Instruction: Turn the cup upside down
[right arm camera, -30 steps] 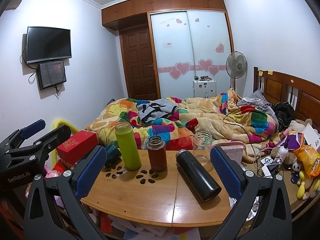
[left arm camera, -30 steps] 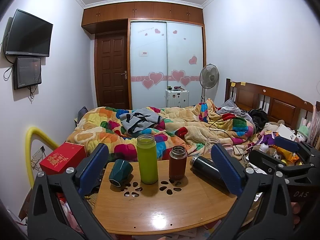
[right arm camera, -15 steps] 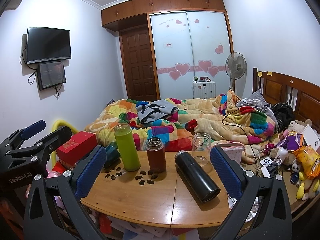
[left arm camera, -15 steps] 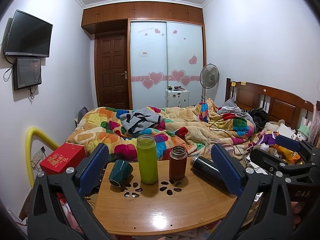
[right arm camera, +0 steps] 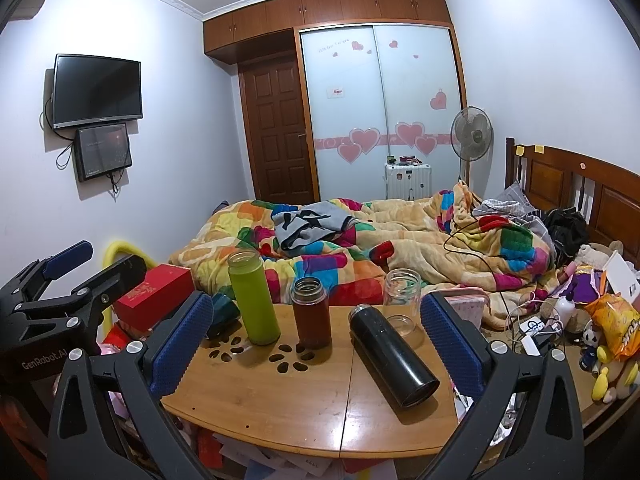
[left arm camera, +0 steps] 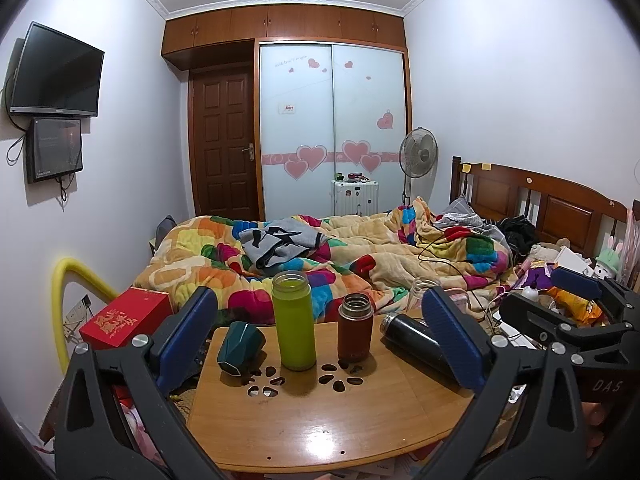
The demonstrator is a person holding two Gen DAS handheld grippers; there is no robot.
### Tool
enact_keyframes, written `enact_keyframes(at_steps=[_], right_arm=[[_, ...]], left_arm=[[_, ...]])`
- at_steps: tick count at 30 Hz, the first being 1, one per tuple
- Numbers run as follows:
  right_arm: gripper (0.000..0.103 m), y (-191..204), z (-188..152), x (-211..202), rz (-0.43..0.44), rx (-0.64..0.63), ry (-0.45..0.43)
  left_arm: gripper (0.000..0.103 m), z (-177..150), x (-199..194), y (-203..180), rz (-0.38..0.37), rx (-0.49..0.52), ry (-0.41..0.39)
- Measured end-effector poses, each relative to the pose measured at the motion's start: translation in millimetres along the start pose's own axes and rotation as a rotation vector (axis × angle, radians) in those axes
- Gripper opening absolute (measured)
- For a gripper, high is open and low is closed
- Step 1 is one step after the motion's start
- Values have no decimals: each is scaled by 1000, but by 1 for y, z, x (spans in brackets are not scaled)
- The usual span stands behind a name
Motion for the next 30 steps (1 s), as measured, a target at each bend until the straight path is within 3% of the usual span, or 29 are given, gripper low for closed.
enact_keyframes(at_steps=[30], right_arm=[[103,5,3,2,5,-4,2]], left_arm=[[103,3,7,1,-1,0,5]])
Point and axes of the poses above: each gripper's, at about its wrist camera, not at the fingertips, and x roughly the way its jaws point, y to its left, z to its top, the point moved 3 cm from there along x, roughly the way its jaws point, and after that the axes turned 2 degrees about y, right-handed, at the moved point
